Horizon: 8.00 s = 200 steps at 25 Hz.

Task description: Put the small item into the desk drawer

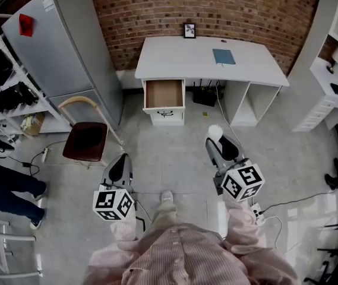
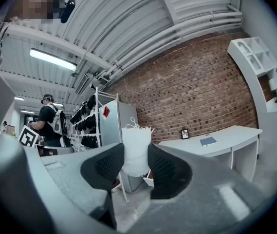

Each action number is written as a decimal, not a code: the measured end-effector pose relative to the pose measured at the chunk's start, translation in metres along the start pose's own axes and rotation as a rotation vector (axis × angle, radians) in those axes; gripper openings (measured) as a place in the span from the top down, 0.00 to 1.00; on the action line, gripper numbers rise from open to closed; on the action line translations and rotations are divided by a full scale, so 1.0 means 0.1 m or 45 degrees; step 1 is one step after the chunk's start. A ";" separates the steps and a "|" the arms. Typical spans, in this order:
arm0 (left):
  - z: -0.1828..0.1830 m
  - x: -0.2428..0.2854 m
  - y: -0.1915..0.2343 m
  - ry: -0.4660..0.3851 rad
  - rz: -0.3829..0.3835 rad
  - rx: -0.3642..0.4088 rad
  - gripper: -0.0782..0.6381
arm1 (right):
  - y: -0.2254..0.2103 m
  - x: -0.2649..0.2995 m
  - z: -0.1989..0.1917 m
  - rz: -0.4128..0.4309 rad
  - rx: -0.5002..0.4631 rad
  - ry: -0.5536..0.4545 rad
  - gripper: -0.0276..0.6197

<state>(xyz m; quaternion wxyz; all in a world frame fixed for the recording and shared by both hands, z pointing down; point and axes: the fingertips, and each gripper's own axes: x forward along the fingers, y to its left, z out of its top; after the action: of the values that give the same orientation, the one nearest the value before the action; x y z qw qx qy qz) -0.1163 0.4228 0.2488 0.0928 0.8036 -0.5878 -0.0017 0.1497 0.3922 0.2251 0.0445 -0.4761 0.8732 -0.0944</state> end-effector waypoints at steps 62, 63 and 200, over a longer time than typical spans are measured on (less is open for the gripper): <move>-0.50 4.42 1.66 0.332 -0.070 -0.168 0.89 | -2.03 4.32 -1.00 0.071 0.233 0.428 0.71; -0.54 4.47 1.67 0.343 -0.068 -0.174 0.89 | -2.04 4.36 -1.03 0.085 0.233 0.442 0.71; -0.59 5.32 2.16 0.389 -0.203 -0.152 0.89 | -2.11 5.43 -1.29 0.114 0.157 0.465 0.95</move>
<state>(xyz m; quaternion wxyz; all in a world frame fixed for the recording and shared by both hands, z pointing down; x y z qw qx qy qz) -0.1492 -0.1347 0.3961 0.2281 0.8317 -0.5002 0.0784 0.0071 -0.1602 0.4020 -0.0813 -0.4082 0.8796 -0.2304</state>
